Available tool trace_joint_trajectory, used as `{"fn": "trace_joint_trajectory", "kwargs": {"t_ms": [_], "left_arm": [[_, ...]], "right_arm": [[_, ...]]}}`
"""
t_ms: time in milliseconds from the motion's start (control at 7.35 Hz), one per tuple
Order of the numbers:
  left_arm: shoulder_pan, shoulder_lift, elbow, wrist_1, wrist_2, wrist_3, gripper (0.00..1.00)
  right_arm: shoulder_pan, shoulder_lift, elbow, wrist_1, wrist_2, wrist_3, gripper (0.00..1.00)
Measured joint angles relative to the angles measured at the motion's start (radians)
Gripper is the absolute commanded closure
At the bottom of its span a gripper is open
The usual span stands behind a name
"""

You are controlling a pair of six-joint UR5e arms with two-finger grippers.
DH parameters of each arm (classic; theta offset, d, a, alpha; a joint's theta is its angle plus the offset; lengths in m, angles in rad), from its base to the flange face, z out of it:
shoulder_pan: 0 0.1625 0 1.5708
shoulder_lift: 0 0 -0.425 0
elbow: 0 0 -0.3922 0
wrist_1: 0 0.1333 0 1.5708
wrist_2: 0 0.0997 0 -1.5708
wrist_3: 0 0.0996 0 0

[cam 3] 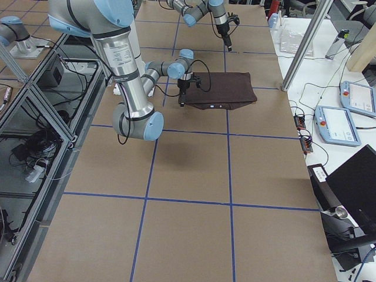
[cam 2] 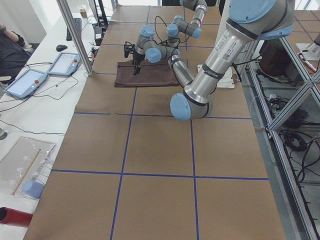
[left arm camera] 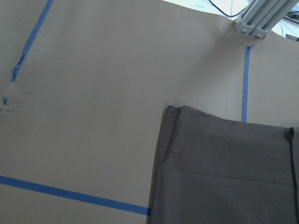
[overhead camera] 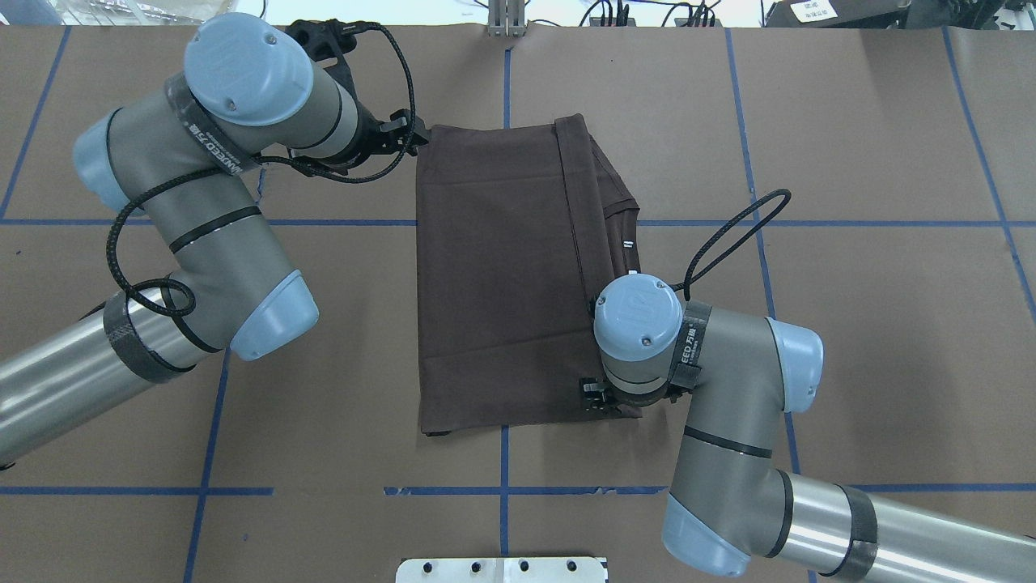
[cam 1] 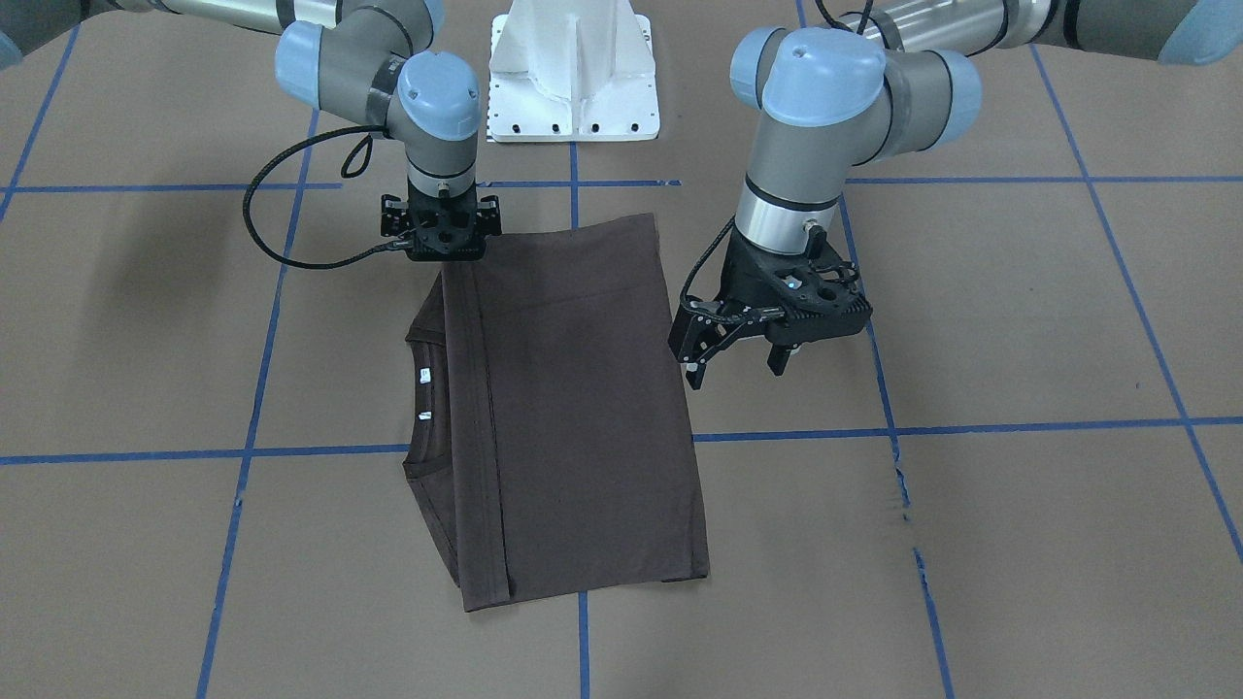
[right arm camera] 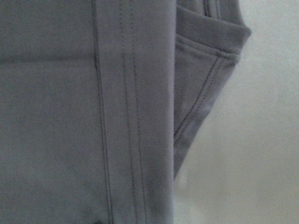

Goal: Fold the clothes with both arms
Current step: 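Move the right gripper to the shirt's side edge nearest it, then grasp the side edge with the right gripper and fold it inward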

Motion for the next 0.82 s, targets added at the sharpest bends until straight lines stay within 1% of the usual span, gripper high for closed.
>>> {"fn": "trace_joint_trajectory", "kwargs": {"t_ms": [816], "left_arm": [[0.000,-0.001,0.000,-0.003,-0.014,0.000,0.00]], "right_arm": [[0.027,-0.016,0.002,-0.045,-0.002,-0.009,0.00]]}}
